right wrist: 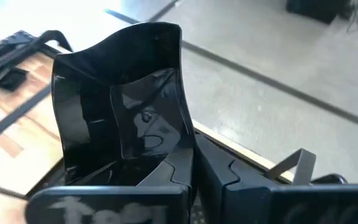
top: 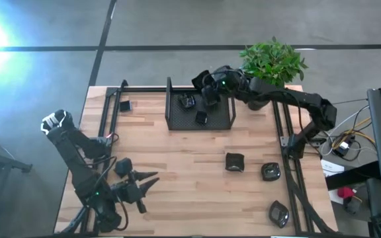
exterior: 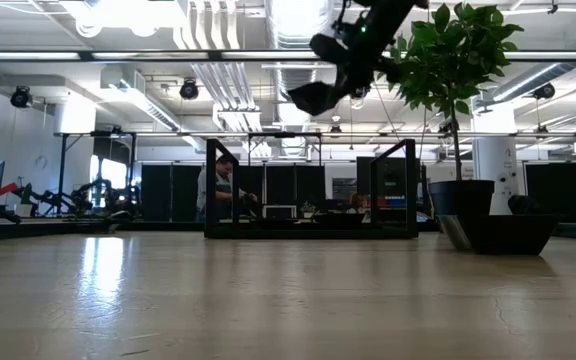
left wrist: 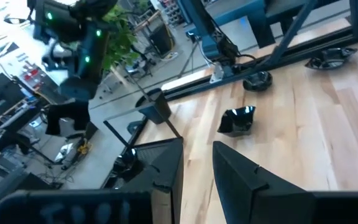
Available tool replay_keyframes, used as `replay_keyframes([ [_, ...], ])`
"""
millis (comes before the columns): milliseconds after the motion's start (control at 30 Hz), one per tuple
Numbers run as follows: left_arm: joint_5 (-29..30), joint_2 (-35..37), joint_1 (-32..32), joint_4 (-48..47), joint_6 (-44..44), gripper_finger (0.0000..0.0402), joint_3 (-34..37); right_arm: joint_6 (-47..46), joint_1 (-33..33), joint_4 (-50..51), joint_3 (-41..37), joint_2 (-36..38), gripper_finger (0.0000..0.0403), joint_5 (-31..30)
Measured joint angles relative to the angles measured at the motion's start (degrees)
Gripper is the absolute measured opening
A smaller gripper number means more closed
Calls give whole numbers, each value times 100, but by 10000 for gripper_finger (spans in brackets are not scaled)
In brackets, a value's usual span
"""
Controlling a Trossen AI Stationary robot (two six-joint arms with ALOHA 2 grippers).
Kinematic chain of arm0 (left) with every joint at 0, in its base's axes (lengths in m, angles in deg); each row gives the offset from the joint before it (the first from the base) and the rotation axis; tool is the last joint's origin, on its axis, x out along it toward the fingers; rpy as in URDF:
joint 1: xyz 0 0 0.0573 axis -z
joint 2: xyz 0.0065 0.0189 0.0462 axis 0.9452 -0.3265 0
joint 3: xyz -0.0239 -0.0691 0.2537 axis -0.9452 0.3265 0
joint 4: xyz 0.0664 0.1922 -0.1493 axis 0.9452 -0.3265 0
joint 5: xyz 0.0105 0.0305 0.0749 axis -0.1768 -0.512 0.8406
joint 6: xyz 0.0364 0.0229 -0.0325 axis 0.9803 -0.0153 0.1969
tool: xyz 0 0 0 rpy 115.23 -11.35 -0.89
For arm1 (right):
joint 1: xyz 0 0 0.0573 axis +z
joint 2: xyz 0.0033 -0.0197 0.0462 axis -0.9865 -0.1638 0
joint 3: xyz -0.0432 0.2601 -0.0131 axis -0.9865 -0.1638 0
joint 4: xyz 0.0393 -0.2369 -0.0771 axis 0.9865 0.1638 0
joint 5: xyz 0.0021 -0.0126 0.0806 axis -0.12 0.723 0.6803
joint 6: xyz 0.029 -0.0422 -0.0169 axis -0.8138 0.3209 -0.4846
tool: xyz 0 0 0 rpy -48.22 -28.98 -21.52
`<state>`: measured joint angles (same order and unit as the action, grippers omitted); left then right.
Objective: Pick & Place Mini shaped plates
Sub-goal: Stack the black distorted square plate on top of the black distorted square plate on the shelf
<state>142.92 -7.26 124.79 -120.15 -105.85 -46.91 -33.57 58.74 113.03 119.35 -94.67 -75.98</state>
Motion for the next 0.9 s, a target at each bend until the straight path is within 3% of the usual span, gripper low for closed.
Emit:
replay_keyframes([
  [433,53,0,-2,-1,34,83,0,-408,-745,306,0,-475,8,386],
  [900,70,0,-10,-3,330,83,0,-788,-984,411,0,-1131,8,487],
])
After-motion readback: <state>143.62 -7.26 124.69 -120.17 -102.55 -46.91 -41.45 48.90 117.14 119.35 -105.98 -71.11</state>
